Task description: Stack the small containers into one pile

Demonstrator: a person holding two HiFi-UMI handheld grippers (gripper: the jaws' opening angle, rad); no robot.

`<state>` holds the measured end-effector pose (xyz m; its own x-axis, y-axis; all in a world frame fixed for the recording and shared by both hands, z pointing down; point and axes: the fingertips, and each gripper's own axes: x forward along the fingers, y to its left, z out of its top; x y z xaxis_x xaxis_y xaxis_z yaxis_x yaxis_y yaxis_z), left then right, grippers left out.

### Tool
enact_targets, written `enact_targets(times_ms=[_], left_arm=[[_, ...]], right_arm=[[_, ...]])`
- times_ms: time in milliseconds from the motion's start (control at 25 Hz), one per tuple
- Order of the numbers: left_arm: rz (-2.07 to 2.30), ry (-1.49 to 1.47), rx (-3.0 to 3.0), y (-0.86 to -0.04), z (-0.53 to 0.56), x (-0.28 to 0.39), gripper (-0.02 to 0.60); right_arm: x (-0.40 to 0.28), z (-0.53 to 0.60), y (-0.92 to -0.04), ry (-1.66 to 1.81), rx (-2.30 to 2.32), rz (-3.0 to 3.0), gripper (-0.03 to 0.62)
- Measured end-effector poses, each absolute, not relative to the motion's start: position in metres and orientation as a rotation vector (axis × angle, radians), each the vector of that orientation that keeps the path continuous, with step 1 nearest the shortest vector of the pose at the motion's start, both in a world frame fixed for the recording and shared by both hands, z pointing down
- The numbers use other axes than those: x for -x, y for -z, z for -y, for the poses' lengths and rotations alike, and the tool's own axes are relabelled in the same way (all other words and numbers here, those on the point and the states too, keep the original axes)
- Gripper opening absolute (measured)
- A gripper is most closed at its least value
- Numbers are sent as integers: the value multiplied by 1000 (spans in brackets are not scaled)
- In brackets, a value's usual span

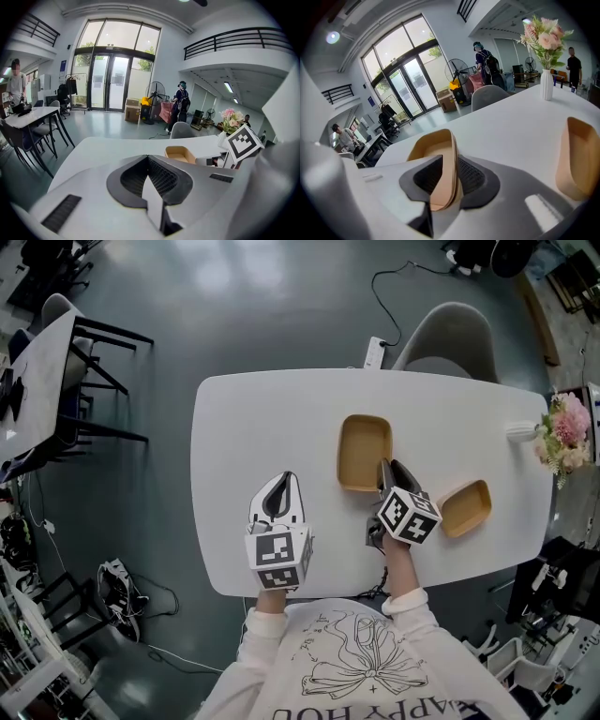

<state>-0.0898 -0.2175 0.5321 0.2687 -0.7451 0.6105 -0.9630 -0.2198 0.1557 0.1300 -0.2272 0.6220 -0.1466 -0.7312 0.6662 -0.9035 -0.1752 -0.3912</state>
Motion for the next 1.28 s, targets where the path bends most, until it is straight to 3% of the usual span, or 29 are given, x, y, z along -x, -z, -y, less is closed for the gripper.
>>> enact_targets(times_ms=[560, 1280], left_arm=[[1399, -508, -2247, -491, 194, 50, 8], [1145, -558, -2464, -472, 163, -120, 8]], right_arm=[[-179, 177, -548, -1020, -2189, 1842, 113], [-356, 66, -547, -1039, -2524, 1484, 112]])
